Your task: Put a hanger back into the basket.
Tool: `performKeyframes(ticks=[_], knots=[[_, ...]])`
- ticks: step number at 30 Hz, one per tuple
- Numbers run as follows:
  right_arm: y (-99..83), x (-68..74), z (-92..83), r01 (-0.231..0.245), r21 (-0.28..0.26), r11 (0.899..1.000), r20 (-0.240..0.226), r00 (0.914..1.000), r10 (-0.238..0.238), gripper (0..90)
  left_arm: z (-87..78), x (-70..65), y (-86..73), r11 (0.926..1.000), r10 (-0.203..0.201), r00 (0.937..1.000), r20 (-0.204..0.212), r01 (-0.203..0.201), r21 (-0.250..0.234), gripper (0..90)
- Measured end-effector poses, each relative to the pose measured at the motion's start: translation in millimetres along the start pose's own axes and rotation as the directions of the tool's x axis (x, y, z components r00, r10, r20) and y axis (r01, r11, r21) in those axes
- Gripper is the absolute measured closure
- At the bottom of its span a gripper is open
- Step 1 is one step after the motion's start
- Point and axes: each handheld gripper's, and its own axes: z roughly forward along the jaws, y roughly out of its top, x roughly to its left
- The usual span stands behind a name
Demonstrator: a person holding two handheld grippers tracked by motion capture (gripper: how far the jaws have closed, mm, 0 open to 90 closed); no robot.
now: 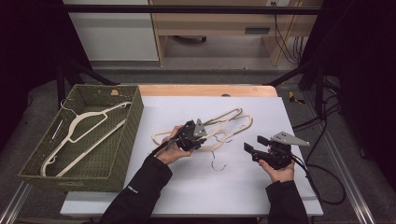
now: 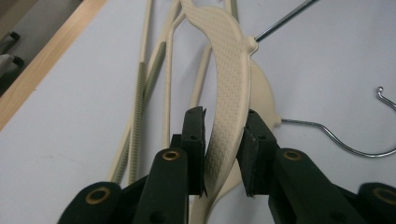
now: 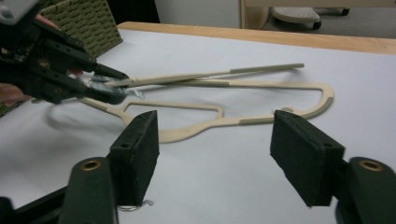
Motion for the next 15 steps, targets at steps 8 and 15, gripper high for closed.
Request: performKeyframes(ticks=[8, 15], knots=[[-7.2, -8.2, -6.1, -0.011, -0.031, 0.999, -0.001, 0.9999, 0.011, 17.3, -9.7, 14.3, 4.4, 0.9978, -0.063, 0.9965, -0.054, 0.062, -0.023, 78.6], [-10.5, -7.9, -3.9, 0.008, -0.024, 1.0, -0.004, 1.0, -0.008, 11.5, -21.3, 35.2, 0.3, 0.9878, -0.146, 0.985, -0.092, 0.14, -0.067, 84.4]])
